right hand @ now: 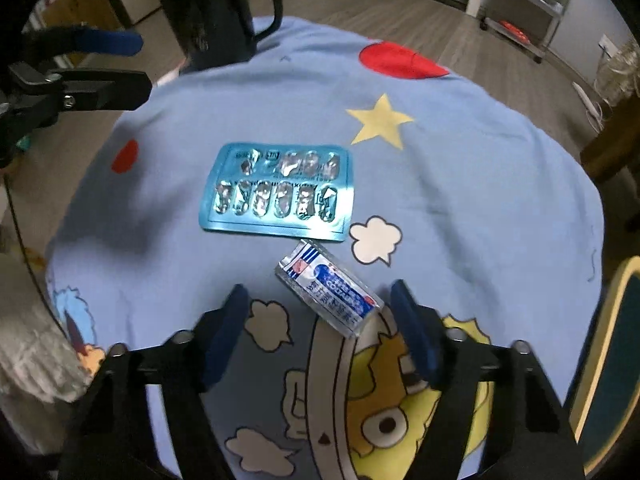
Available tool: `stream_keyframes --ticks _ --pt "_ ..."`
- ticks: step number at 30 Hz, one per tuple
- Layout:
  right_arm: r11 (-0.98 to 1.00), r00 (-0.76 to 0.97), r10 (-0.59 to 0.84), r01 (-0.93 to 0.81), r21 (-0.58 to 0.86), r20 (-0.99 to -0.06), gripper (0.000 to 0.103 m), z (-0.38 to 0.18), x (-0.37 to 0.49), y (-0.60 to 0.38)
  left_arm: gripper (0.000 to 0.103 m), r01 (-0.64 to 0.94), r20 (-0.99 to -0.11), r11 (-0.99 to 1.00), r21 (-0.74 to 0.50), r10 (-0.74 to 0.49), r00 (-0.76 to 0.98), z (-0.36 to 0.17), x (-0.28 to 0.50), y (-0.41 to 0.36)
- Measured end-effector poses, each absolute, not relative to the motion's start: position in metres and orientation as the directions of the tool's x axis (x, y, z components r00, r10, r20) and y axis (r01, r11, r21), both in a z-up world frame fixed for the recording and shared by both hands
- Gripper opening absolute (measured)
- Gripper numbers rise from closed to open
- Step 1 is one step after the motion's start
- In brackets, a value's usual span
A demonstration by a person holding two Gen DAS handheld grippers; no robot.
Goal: Collect trash
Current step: 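Grasp the small white tube with the right gripper while the left grasps the blue blister pack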
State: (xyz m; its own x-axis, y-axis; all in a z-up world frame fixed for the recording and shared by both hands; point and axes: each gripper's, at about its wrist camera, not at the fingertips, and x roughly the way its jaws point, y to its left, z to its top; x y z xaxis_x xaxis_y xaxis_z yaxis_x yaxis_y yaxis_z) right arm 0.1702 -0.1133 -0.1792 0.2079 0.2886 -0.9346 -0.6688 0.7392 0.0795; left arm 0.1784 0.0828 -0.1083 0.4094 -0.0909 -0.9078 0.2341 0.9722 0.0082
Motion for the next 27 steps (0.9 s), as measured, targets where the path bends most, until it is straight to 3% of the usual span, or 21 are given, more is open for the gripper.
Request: stream_keyframes --ticks 2,3,5,7,13,21,27 --pt "0.743 0.223 0.26 -0.668 0.047 -0.94 0.05 -0.186 0.172 -0.11 0.097 0.244 -0.912 0.97 0.006 -0.094 0.399 -0.112 0.18 0.081" --pt "0.748 0.223 0.258 -0.662 0.048 -0.94 0.048 -0.187 0.173 -0.11 0.097 0.25 -0.914 0.968 0.007 -0.095 0.394 -0.114 0.18 0.078" --pt "0.762 0.214 0.278 -0.643 0.079 -0.936 0.028 -0.186 0.176 -0.115 0.097 0.26 -0.918 0.966 0.009 -0.096 0.385 -0.116 0.181 0.075" --pt "0.767 0.199 0.285 -0.634 0.099 -0.938 0.023 -0.183 0.178 -0.12 0.097 0.274 -0.92 0.962 0.008 -0.101 0.379 -0.12 0.182 0.07" --pt "0.815 0.19 0.267 -0.567 0.116 -0.945 0.02 -0.163 0.18 -0.146 0.097 0.316 -0.932 0.948 0.031 -0.087 0.351 -0.135 0.189 0.05" --pt "0.896 0.238 0.289 -0.408 0.175 -0.927 0.02 -0.092 0.18 -0.215 0.097 0.389 -0.941 0.921 0.018 -0.116 0.318 -0.157 0.198 0.015" --pt "0.905 0.255 0.388 -0.289 0.313 -0.886 0.02 -0.097 0.191 -0.245 0.097 0.401 -0.949 0.915 0.045 -0.086 0.303 -0.175 0.2 0.007"
